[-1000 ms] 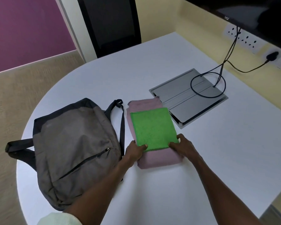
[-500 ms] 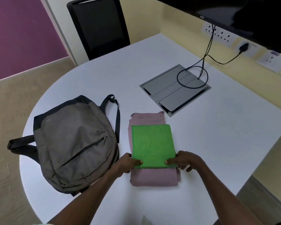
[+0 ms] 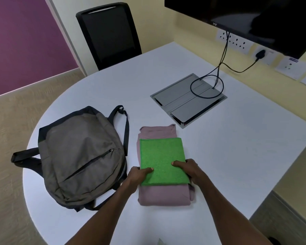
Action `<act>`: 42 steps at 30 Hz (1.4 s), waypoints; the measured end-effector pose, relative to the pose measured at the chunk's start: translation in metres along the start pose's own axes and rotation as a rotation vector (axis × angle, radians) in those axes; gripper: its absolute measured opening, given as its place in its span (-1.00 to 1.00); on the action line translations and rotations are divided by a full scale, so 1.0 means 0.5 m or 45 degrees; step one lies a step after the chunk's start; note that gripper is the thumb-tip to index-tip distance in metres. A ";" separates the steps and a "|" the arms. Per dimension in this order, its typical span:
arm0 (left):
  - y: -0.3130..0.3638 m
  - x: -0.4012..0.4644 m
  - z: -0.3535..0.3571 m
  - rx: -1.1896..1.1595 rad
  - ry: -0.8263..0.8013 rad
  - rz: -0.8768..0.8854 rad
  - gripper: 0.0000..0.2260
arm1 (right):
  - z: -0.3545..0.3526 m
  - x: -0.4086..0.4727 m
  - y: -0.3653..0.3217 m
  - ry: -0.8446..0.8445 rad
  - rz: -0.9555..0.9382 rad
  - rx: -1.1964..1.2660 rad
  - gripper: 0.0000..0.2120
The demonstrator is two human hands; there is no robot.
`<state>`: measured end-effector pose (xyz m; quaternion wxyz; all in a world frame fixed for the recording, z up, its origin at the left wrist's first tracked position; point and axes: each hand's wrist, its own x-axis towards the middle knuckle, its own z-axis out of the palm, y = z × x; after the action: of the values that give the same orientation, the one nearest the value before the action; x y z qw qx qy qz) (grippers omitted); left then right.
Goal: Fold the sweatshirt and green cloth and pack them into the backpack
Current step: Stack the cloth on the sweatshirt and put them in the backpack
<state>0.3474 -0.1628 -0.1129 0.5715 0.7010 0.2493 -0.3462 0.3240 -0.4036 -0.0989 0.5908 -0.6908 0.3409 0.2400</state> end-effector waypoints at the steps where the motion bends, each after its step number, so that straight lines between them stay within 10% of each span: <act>1: -0.001 -0.002 0.001 -0.021 -0.003 0.006 -0.65 | -0.002 -0.001 -0.001 -0.004 -0.002 -0.002 -0.53; 8: -0.013 -0.022 0.029 0.196 0.152 0.106 -0.59 | 0.013 -0.015 0.008 0.139 -0.091 -0.099 -0.23; 16: 0.010 -0.106 0.104 0.521 0.347 0.478 -0.47 | 0.052 -0.078 -0.002 0.538 -0.607 -1.026 -0.41; 22: 0.005 -0.124 0.140 0.585 0.408 0.573 -0.57 | 0.038 -0.094 0.001 0.410 -0.732 -1.395 -0.64; 42: -0.016 -0.139 0.140 0.476 0.265 0.710 -0.52 | 0.081 -0.146 -0.051 0.288 -0.257 -0.629 -0.55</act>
<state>0.2832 -0.2259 -0.0717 0.4773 0.8662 0.0375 -0.1429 0.2987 -0.3484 -0.0360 0.3838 -0.8665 0.2654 0.1773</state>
